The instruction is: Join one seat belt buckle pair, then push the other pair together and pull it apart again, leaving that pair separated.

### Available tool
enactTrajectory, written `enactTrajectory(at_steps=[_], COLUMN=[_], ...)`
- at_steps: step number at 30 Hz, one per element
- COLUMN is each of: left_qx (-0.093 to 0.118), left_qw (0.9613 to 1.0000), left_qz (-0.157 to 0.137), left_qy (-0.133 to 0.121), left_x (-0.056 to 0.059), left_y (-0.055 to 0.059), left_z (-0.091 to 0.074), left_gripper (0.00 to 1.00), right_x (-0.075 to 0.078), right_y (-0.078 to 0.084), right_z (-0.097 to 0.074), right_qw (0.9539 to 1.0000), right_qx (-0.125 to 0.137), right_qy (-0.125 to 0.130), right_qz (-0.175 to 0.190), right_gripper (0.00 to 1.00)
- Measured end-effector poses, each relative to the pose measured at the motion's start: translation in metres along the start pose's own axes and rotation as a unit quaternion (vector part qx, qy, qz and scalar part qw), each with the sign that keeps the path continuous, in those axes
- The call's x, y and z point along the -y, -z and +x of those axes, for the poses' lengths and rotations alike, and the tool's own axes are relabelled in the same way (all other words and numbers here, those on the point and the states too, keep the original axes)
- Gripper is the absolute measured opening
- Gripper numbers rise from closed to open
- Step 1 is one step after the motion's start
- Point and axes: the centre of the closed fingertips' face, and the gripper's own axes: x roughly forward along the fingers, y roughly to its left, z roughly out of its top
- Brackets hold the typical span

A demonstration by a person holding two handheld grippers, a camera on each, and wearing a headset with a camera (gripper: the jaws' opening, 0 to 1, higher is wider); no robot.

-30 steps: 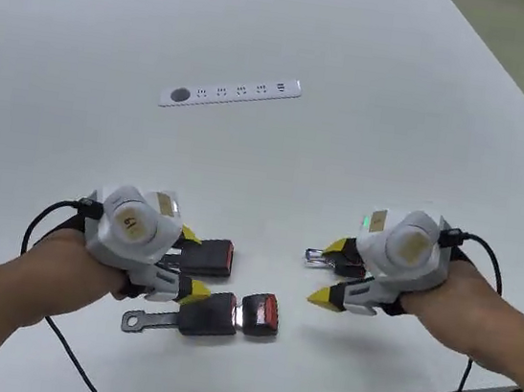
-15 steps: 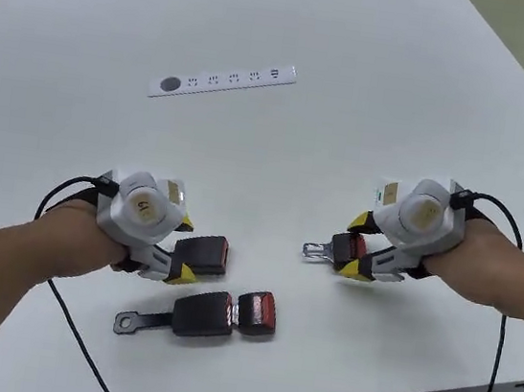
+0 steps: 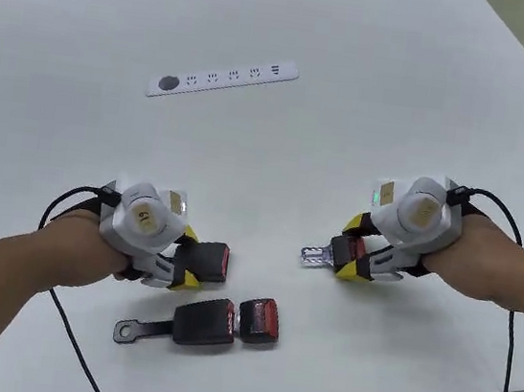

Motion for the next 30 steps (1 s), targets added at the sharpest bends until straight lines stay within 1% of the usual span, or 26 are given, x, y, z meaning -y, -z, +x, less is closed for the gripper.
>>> enactTrajectory(at_steps=[3,5,6,8,13,16,21,24,28,30], left_qx=[-0.008,-0.012,-0.015,-0.019,-0.029,-0.031,-0.038,-0.040,-0.039,-0.039], left_qw=[0.9999,0.9999,0.9998,0.9998,0.9995,0.9995,0.9992,0.9992,0.9992,0.9992], left_qz=[-0.006,-0.009,-0.011,-0.006,0.008,0.008,0.008,0.005,0.000,0.002], left_qy=[-0.001,-0.001,-0.002,-0.001,0.002,0.002,0.003,0.005,0.002,0.001], left_x=[0.000,-0.001,0.000,-0.001,-0.001,-0.002,-0.002,-0.003,-0.002,-0.003], left_y=[-0.001,0.001,0.000,0.001,0.003,0.004,0.004,0.005,0.004,0.004], left_z=[0.000,0.001,0.000,0.001,0.002,0.003,0.003,0.004,0.004,0.004], left_gripper=[0.36,0.36,0.35,0.35,0.34,0.34,0.34,0.34,0.33,0.33], right_x=[-0.002,-0.007,-0.010,-0.015,-0.022,-0.023,-0.021,-0.024,-0.029,-0.029], right_y=[-0.008,-0.017,-0.024,-0.036,-0.058,-0.063,-0.068,-0.072,-0.077,-0.080], right_z=[0.006,0.012,0.017,0.026,0.043,0.047,0.050,0.053,0.057,0.058], right_qw=[1.0000,1.0000,0.9999,0.9998,0.9992,0.9988,0.9980,0.9971,0.9968,0.9967], right_qx=[0.006,0.009,0.012,0.020,0.039,0.047,0.063,0.076,0.080,0.081], right_qy=[0.002,0.001,0.001,0.001,0.000,0.002,0.007,0.008,0.007,0.008], right_qz=[0.006,0.002,-0.001,-0.006,-0.009,-0.009,-0.001,0.003,0.001,0.002], right_gripper=[0.35,0.35,0.35,0.34,0.34,0.34,0.34,0.34,0.34,0.34])
